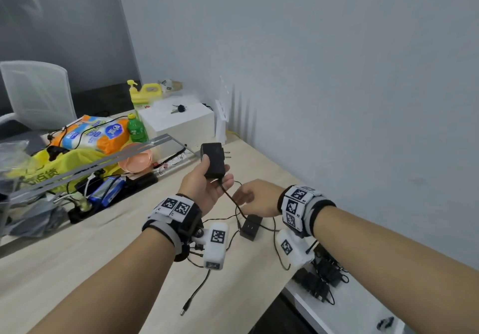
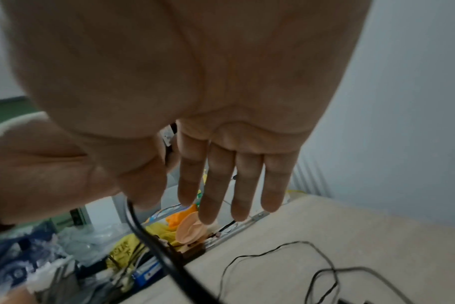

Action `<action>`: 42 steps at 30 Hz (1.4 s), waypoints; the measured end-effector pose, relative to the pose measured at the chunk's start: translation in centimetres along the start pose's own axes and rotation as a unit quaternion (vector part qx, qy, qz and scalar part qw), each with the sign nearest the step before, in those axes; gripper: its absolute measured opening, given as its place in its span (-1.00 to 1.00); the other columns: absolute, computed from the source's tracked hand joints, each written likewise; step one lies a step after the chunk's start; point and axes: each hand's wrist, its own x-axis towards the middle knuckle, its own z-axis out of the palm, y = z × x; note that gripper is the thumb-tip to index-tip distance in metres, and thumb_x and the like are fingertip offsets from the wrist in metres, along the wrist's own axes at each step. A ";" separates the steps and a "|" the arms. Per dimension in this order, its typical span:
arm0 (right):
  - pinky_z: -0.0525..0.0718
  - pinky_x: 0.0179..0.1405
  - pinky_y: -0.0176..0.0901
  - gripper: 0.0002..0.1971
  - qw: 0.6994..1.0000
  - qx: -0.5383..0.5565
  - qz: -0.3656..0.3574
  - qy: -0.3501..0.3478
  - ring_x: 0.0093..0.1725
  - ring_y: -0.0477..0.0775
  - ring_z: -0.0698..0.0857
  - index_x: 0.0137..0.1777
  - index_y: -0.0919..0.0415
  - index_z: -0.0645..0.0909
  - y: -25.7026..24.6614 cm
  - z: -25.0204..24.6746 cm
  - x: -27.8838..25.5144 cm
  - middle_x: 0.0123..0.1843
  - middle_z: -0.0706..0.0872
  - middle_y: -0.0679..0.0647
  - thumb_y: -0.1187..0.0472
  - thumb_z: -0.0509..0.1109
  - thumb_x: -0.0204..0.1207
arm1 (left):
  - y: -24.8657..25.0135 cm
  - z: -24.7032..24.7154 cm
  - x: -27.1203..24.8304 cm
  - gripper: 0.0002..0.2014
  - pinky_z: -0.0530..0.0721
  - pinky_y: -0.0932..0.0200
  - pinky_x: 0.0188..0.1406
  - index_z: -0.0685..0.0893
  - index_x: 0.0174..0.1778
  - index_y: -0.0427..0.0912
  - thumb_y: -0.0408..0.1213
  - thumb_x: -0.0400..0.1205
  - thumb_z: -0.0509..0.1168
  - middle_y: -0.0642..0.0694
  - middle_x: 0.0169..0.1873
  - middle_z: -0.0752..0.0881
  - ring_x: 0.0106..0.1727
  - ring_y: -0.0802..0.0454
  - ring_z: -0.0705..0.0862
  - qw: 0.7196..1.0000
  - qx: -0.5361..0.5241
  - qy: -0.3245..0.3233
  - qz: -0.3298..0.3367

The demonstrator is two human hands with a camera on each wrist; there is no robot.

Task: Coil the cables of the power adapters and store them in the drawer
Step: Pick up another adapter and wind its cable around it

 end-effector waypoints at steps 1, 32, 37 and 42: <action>0.66 0.18 -0.15 -0.74 0.999 0.039 -0.004 0.003 0.08 -0.02 0.74 0.18 0.06 0.68 -0.2 0.3 0.0 0.06 0.80 -0.01 0.14 0.41 0.50 | 0.2 0.0 0.0 -0.50 0.76 0.15 -0.38 0.54 0.29 -0.38 0.03 0.76 0.06 -0.27 -0.08 0.64 -0.31 -0.08 0.65 1.000 -0.016 -0.004 -0.006; 0.52 -0.34 -0.18 -0.76 0.973 0.119 -0.048 0.192 -0.41 -0.06 0.52 -0.24 0.20 0.76 0.6 -5.1 -0.9 -0.37 0.66 0.06 0.01 0.54 0.46 | -0.5 -0.4 -2.3 -0.48 0.62 0.21 -0.24 0.61 0.27 -0.02 -0.27 0.34 0.34 -0.18 0.03 0.66 -0.09 0.04 0.62 0.863 0.423 -0.276 0.011; 0.48 -0.49 -0.19 -0.74 0.963 0.216 -0.002 0.158 -0.50 0.05 0.44 -0.27 0.13 0.75 1.5 -4.7 -1.0 -0.42 0.51 0.13 -0.03 0.47 0.52 | -0.9 -1.3 -2.4 -0.51 0.67 0.17 -0.12 0.58 0.30 -0.22 -0.27 0.42 0.43 -0.20 0.04 0.69 -0.06 -0.01 0.67 0.900 0.335 -0.277 0.011; 0.61 -0.31 -0.17 -0.77 0.925 0.356 0.011 0.129 -0.31 0.11 0.62 -0.25 0.18 0.71 1.4 -3.3 -0.5 -0.29 0.71 0.14 0.07 0.45 0.56 | -0.8 -1.0 -2.3 -0.58 0.74 0.08 -0.07 0.55 0.20 -0.28 -0.45 0.40 0.40 -0.24 0.08 0.66 0.00 -0.12 0.72 0.937 0.237 -0.258 -0.018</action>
